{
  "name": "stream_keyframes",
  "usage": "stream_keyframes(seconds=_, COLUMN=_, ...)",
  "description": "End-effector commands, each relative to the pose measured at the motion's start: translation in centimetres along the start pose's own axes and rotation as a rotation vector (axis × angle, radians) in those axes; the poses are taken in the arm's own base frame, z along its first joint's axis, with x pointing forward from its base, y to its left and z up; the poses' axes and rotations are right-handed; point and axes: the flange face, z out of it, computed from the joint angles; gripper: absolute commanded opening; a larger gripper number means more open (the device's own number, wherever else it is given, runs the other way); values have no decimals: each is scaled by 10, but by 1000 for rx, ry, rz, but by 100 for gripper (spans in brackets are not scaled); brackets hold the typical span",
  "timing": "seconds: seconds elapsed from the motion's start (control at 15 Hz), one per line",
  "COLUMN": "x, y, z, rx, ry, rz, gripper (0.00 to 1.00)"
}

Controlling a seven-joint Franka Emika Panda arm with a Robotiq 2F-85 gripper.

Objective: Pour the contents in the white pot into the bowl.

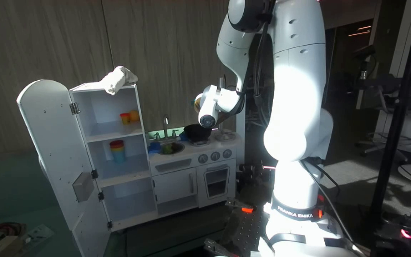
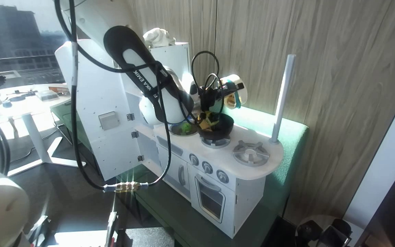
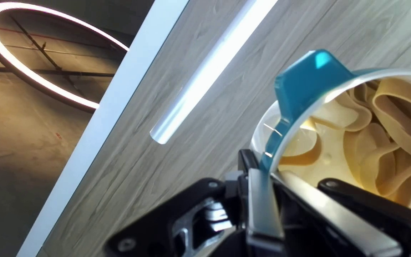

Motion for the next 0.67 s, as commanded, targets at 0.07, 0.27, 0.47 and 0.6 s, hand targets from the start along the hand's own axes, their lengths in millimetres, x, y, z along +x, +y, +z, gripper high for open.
stream_keyframes(seconds=0.07, x=-10, y=17, z=9, rx=41, ry=-74, rz=41, gripper=1)
stream_keyframes(seconds=0.27, x=2, y=43, z=5, rx=91, ry=-179, rz=118, gripper=2)
stream_keyframes(seconds=0.47, x=24, y=79, z=1, rx=164, ry=-316, rz=232, gripper=2)
stream_keyframes(seconds=0.6, x=35, y=105, z=5, rx=199, ry=-415, rz=308, gripper=2)
